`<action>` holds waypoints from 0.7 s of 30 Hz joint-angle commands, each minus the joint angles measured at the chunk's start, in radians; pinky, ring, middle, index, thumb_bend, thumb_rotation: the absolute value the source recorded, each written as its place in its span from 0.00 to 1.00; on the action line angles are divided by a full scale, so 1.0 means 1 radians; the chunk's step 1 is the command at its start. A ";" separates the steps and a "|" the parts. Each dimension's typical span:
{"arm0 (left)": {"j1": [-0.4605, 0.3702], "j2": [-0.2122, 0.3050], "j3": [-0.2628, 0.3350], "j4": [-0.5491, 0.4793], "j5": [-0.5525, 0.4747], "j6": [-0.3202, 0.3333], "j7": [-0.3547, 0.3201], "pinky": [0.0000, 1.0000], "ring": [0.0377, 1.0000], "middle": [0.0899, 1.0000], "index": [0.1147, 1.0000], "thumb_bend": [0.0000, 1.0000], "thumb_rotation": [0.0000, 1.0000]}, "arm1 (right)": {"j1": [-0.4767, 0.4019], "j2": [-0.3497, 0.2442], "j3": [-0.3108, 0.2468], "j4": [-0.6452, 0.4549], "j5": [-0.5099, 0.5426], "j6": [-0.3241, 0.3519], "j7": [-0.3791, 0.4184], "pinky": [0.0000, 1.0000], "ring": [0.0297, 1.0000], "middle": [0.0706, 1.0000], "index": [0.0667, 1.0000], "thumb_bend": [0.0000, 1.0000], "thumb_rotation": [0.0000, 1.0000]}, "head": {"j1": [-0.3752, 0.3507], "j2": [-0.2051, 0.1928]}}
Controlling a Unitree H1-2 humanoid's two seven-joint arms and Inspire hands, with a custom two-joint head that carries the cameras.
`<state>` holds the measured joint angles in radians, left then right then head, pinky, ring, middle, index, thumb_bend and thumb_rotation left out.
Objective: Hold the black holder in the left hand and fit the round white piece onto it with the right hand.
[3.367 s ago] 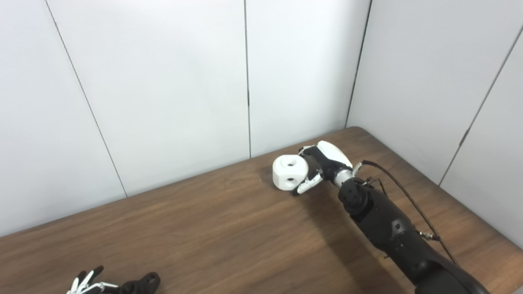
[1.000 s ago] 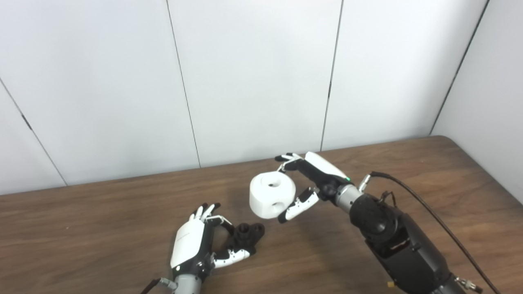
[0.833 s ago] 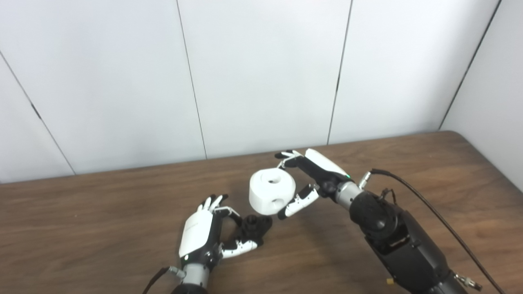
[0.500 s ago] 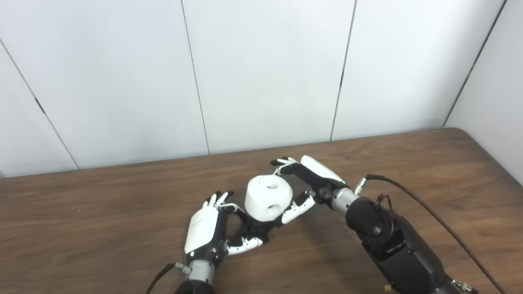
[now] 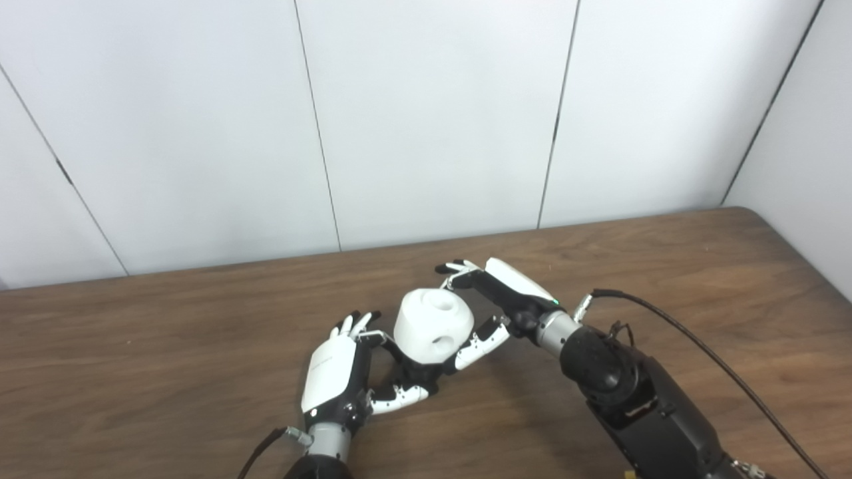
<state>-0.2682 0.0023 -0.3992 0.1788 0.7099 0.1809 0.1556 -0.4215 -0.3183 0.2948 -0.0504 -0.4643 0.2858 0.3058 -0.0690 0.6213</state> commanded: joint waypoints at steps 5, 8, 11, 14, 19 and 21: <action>0.025 -0.029 -0.040 0.004 -0.006 0.009 -0.044 1.00 1.00 0.92 0.41 0.52 0.05 | -0.010 0.011 0.012 -0.014 -0.009 -0.007 0.005 1.00 1.00 0.93 0.44 0.51 0.13 | 0.007 0.006; 0.026 -0.032 -0.043 0.003 -0.005 0.013 -0.044 1.00 1.00 0.92 0.41 0.52 0.05 | -0.007 0.013 0.017 -0.012 -0.005 -0.016 0.006 1.00 1.00 0.93 0.44 0.51 0.13 | 0.012 0.007; 0.026 -0.035 -0.046 0.004 -0.003 0.017 -0.042 1.00 1.00 0.92 0.41 0.52 0.05 | -0.006 0.016 0.020 -0.008 -0.005 -0.023 0.005 1.00 1.00 0.93 0.44 0.51 0.13 | 0.015 0.008; 0.028 -0.042 -0.047 0.004 -0.006 0.018 -0.038 1.00 1.00 0.92 0.41 0.52 0.05 | -0.010 0.018 0.024 -0.007 -0.009 -0.021 0.006 0.99 1.00 0.93 0.44 0.51 0.13 | 0.020 0.010; 0.027 -0.050 -0.059 0.008 0.006 0.020 -0.029 1.00 1.00 0.92 0.41 0.52 0.05 | -0.018 0.021 0.028 -0.007 -0.008 -0.018 0.014 0.99 1.00 0.93 0.44 0.51 0.13 | 0.025 0.013; 0.027 -0.053 -0.065 0.009 0.007 0.020 -0.022 1.00 1.00 0.92 0.41 0.52 0.05 | -0.019 0.022 0.029 -0.008 -0.007 -0.015 0.016 0.99 1.00 0.93 0.44 0.51 0.13 | 0.026 0.013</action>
<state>-0.2617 -0.0121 -0.4167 0.1734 0.7143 0.2034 0.1820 -0.4114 -0.3061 0.3113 -0.0520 -0.4679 0.2845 0.3115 -0.0430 0.6335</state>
